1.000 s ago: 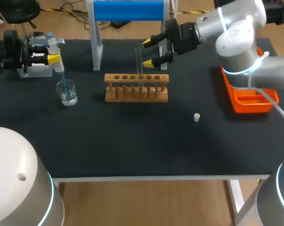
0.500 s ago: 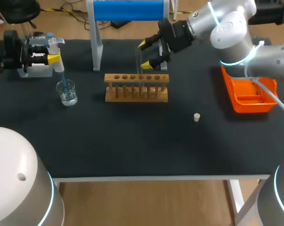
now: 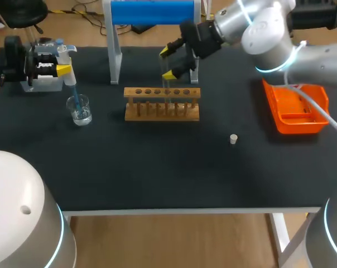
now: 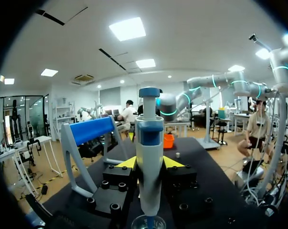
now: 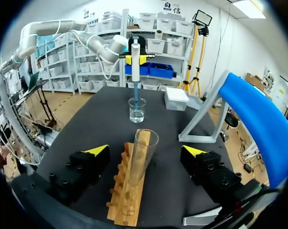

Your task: Invert the test tube, pick up the pipette, mount the tip to pipette, aspirate from beaker and dispense into the tube, eject the tip, return the pipette, and cap with the stopper.

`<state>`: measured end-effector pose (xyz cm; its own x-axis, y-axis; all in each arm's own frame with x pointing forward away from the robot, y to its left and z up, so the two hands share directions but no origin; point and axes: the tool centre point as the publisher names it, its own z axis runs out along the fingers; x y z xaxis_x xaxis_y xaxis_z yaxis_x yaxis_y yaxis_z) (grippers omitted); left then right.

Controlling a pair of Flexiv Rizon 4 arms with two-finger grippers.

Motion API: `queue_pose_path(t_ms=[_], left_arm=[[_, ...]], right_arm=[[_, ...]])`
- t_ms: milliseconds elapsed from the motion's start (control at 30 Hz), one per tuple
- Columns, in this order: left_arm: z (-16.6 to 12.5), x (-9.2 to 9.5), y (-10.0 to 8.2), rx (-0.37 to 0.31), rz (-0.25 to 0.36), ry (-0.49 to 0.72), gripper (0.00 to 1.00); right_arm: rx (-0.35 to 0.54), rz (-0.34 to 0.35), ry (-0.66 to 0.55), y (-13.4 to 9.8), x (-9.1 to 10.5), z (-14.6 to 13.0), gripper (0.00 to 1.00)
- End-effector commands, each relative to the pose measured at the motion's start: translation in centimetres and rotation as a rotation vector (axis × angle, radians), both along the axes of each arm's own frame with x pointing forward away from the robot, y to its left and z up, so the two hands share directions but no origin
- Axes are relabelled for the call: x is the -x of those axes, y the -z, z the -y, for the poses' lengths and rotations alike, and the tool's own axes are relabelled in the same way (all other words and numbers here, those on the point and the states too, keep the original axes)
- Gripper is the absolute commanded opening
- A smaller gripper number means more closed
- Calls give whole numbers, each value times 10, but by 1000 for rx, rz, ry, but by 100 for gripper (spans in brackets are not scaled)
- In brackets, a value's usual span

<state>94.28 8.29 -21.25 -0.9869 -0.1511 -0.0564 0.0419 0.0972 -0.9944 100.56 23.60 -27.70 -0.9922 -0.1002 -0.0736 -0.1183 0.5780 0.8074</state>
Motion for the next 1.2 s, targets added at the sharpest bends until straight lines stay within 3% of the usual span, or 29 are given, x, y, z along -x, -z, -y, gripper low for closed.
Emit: queue_pose_path(t_ms=[33,533,1200], left_arm=[[0,0,-1,-1,1,1,0],[0,0,-1,-1,1,1,0],[0,0,-1,-1,1,1,0]], right_arm=[[8,8,22,2,1,-4,100],[29,7,47,16,-1,-9,100],[88,10,-43,18,0,-15,100]])
